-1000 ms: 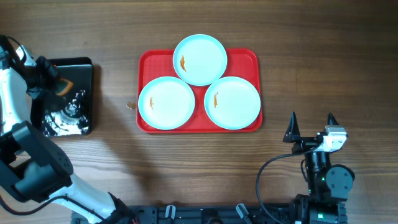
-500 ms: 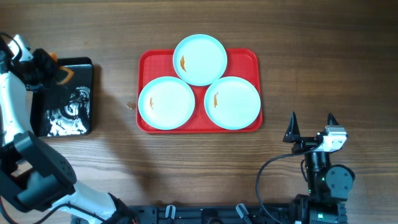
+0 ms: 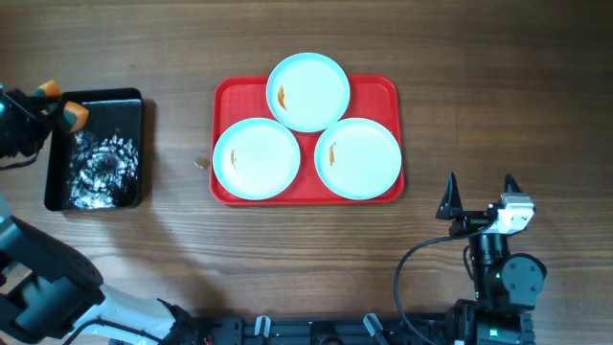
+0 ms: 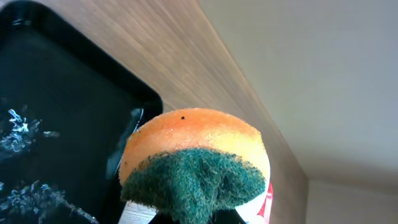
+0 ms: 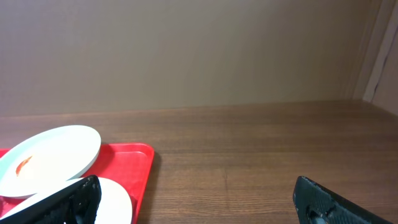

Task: Clean dirty plates on tray and stack at the side
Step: 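Lift the sponge out of the black tray with the left gripper, then move the right gripper over the plates on the red tray, then grip the rim of the left plate with the right gripper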

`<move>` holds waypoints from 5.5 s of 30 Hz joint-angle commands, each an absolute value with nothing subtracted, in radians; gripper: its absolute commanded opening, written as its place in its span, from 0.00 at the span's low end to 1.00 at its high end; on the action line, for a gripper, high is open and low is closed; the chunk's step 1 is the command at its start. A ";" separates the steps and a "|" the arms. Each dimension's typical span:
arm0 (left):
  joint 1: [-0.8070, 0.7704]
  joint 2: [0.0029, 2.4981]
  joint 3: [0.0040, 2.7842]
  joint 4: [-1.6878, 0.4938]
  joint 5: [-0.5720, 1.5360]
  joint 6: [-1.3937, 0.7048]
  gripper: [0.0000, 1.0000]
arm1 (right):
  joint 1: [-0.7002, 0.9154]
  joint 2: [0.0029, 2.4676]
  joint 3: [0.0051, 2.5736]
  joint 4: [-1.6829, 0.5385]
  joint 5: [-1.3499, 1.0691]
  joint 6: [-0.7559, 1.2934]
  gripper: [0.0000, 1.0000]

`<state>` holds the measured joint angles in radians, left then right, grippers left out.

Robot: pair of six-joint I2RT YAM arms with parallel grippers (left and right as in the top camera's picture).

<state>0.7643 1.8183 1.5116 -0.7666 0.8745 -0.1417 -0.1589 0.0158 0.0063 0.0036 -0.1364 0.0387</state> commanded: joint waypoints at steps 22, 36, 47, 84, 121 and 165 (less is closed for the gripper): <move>0.762 1.822 1.504 -0.778 0.855 -0.051 0.04 | -0.161 0.011 0.005 0.071 -0.219 0.134 1.00; 0.762 1.822 1.504 -0.775 0.855 -0.051 0.04 | -0.161 0.011 0.005 0.204 -0.257 1.176 1.00; 0.761 1.822 1.504 -0.779 0.847 -0.026 0.04 | -0.161 0.196 0.296 0.381 -0.682 0.733 1.00; 0.761 1.822 1.504 -0.778 0.847 -0.026 0.04 | 0.368 1.101 1.304 -0.587 -0.200 0.128 1.00; 0.761 1.823 1.504 -0.777 0.847 -0.026 0.04 | 0.571 1.585 1.578 -0.937 -0.255 0.287 1.00; 0.761 1.824 1.504 -0.778 0.828 -0.022 0.04 | 0.602 2.157 1.546 -0.625 -0.123 0.369 0.37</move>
